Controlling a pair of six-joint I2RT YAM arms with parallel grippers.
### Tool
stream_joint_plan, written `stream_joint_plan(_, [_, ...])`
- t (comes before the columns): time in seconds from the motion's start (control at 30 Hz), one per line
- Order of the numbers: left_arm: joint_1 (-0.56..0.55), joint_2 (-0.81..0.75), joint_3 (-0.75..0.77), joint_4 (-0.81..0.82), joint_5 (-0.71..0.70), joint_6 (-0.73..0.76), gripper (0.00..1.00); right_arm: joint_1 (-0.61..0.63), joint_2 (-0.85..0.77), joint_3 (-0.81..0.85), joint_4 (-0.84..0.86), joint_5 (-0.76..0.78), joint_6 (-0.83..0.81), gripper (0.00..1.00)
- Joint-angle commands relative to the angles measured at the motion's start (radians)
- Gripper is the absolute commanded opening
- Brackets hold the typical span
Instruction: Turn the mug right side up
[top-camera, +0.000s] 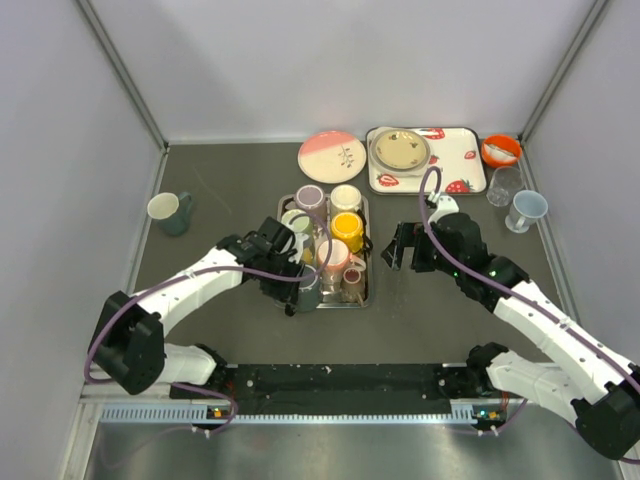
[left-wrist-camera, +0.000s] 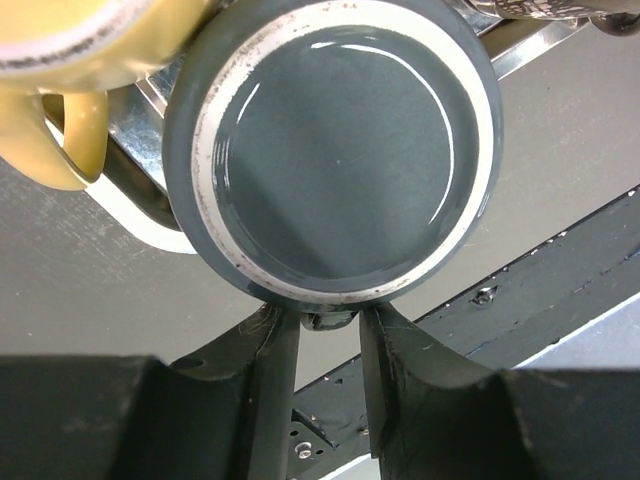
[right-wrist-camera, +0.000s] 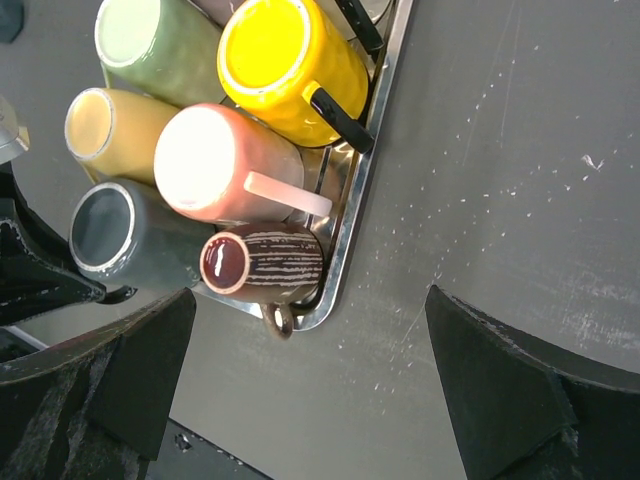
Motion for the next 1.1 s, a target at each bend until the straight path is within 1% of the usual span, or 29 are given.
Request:
stream_joint_plan(0.0, [-0.017,0.015,0.002,0.018,-0.060,-0.013,0.33,0.002,-0.011,-0.004,0.030,-0.002,0.007,0.99])
stream_joint_plan(0.03, [-0.020,0.016,0.002,0.018,-0.068,-0.015,0.32,0.002,-0.014,-0.003,0.030,-0.002,0.009,0.99])
stream_joint_plan(0.13, [-0.028,0.020,0.002,0.020,-0.082,-0.019,0.25,0.000,-0.017,-0.009,0.030,-0.001,0.010,0.99])
stream_joint_plan(0.27, [-0.037,0.026,-0.001,0.021,-0.102,-0.030,0.00,0.002,-0.023,-0.016,0.030,-0.001,0.010,0.99])
stream_joint_plan(0.47, [-0.046,-0.034,-0.001,0.006,-0.122,-0.055,0.00,0.002,-0.029,-0.021,0.030,-0.002,0.015,0.99])
stream_joint_plan(0.57, [-0.068,-0.086,0.016,-0.023,-0.129,-0.073,0.00,0.002,-0.028,-0.016,0.030,-0.002,0.013,0.99])
stream_joint_plan(0.7, [-0.127,-0.134,0.060,-0.074,-0.138,-0.098,0.00,0.002,-0.029,-0.009,0.030,-0.025,0.012,0.99])
stream_joint_plan(0.8, [-0.154,-0.172,0.082,-0.102,-0.132,-0.116,0.00,0.002,-0.032,-0.006,0.030,-0.031,0.012,0.99])
stream_joint_plan(1.07, [-0.164,-0.290,0.172,-0.129,-0.083,-0.165,0.00,0.002,-0.086,0.000,0.030,-0.047,0.016,0.99])
